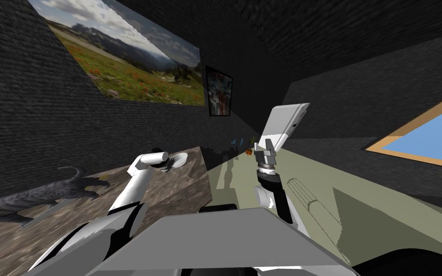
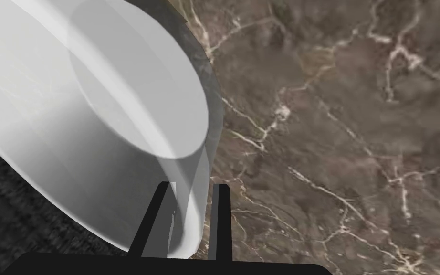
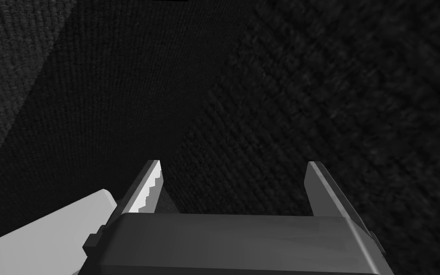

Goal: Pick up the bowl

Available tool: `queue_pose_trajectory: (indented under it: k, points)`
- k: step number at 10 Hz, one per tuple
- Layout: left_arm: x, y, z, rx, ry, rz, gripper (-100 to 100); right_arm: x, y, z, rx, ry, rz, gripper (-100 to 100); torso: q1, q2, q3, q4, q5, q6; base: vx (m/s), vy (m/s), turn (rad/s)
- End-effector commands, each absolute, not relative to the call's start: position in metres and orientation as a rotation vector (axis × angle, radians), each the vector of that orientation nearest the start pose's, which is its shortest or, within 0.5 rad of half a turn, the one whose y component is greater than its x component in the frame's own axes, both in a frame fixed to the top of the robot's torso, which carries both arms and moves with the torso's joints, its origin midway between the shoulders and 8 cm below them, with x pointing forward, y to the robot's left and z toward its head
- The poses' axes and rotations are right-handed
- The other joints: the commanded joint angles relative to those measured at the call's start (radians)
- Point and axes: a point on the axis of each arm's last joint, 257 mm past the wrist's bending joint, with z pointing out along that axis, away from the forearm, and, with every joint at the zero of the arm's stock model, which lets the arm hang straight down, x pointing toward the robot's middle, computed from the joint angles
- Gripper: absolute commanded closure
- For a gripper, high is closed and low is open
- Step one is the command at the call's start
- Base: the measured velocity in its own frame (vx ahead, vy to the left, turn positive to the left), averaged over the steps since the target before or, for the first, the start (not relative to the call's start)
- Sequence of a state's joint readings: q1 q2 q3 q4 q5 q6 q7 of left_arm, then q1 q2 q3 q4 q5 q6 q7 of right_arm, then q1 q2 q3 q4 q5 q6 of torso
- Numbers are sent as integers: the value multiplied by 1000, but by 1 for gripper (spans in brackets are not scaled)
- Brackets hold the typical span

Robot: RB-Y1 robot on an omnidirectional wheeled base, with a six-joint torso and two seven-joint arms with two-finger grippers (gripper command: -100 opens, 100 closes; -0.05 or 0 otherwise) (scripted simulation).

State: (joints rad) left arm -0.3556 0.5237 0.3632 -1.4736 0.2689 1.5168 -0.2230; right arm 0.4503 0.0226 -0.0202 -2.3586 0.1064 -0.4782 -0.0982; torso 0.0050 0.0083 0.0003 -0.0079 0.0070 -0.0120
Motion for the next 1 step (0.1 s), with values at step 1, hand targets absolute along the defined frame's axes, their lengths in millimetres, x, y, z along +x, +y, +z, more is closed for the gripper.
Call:
queue_pose_trajectory:
  k: [1]
  points:
    - [458, 493, -281, -1956, 1831, -194, 0, 333, -267, 70, 561, 560, 1341, 0, 0, 0, 0, 0, 0, 0, 0, 0, 0]
